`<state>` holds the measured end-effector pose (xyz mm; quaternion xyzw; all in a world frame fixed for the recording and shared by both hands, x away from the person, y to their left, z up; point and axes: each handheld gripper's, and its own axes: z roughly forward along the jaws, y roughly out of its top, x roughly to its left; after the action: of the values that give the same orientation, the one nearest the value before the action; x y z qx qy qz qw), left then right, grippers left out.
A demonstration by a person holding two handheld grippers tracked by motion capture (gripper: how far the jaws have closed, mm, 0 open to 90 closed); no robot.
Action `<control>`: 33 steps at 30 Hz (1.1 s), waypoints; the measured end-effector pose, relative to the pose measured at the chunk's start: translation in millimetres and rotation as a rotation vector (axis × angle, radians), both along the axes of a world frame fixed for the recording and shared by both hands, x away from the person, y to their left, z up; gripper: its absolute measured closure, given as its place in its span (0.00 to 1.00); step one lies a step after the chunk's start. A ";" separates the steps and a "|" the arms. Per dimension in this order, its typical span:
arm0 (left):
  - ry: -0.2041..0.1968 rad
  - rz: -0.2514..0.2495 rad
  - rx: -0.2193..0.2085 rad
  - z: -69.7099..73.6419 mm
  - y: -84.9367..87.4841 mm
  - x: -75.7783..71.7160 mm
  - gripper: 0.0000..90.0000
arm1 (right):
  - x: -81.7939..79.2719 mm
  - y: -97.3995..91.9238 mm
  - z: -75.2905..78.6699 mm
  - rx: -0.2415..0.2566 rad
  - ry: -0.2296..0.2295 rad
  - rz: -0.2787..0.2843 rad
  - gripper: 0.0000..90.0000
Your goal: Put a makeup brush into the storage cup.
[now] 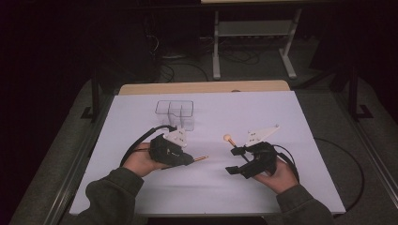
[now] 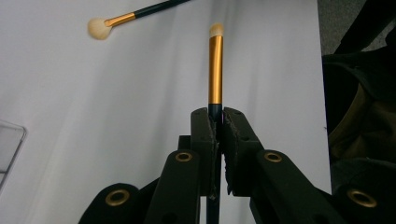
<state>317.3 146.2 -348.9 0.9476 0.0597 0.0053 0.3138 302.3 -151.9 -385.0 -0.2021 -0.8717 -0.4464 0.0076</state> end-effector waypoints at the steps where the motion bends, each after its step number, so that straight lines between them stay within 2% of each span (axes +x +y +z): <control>1: 0.001 -0.001 0.000 0.4 -0.7 -0.5 0.93 | 0.0 0.0 0.0 0.000 0.000 0.000 0.30; 4: 0.002 -0.006 0.000 0.9 -2.8 -1.6 0.93 | 1.0 6.5 1.9 -0.002 0.015 0.026 0.31; 12: -0.002 -0.021 -0.005 1.5 -8.1 -3.6 0.93 | 3.1 15.5 5.8 -0.010 0.019 0.053 0.33; 24: -0.007 -0.046 -0.002 1.6 -16.2 -6.8 0.93 | 6.1 25.7 11.1 -0.028 0.009 0.091 0.37; 30: -0.008 -0.061 -0.001 1.2 -21.7 -8.7 0.93 | 6.2 29.9 14.7 -0.037 0.000 0.120 0.44; 33: -0.009 -0.072 0.001 1.2 -24.7 -9.6 0.93 | 5.8 31.5 15.3 -0.032 0.015 0.133 0.46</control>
<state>307.7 121.5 -347.7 0.9493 0.0241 -0.0018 0.3134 308.1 -120.4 -369.8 -0.1474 -0.8901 -0.4293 0.0405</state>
